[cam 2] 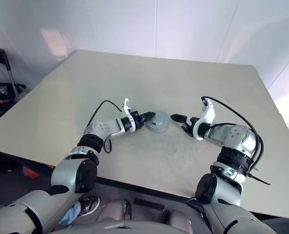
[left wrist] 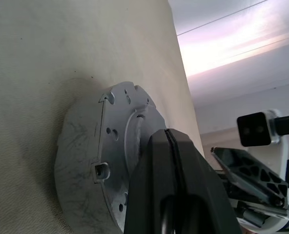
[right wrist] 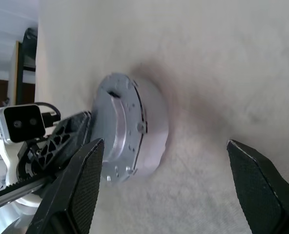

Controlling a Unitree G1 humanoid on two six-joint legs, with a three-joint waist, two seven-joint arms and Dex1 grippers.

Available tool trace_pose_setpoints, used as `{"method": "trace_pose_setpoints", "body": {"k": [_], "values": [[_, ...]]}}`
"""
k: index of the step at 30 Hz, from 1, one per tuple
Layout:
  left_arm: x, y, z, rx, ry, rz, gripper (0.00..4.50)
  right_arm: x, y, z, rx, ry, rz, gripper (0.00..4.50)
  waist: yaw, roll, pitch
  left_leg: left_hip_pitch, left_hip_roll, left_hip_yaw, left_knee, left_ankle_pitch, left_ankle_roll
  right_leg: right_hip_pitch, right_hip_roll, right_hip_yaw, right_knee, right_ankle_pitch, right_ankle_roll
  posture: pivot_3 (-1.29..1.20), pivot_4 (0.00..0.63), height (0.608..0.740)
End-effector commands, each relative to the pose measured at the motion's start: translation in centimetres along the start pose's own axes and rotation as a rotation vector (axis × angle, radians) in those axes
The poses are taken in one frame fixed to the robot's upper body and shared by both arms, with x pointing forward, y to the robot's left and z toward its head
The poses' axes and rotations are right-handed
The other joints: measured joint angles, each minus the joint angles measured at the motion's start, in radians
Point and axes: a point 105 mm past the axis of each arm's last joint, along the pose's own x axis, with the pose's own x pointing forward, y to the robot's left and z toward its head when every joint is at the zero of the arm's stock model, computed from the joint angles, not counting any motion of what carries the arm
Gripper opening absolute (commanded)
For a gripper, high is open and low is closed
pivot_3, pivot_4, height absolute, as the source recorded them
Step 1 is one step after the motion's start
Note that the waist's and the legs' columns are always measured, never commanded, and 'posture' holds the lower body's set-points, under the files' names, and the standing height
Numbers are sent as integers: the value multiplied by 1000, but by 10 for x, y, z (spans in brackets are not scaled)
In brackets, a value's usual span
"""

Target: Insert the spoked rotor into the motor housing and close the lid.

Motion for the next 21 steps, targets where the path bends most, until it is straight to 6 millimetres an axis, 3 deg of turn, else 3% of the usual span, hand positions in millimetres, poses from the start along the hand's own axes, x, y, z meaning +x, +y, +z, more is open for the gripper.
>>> {"method": "trace_pose_setpoints", "body": {"k": [1,7,12,21], "values": [[-1,18,-17,-5,63,92,0,12,17,-18,12,63,41,4487,0,0,0,0,0,0,-1,0,-1,0,0,0,0,0,0,0,0,740],[-1,18,-16,1,60,96,0,30,39,-36,44,91,97,4487,-1,0,-1,5,0,0,-10,5,-8,1,0,0,-3,-4,7,0,0,740],[-1,17,-14,19,56,93,0,44,59,-32,84,62,171,4487,-2,1,-1,7,-1,0,-18,8,-13,0,1,0,-5,-4,7,0,0,740],[-3,19,-12,20,40,97,0,59,75,-20,132,15,226,4487,-30,1,-1,7,0,1,-19,11,-19,-3,1,0,-5,-3,6,0,0,740]]}}
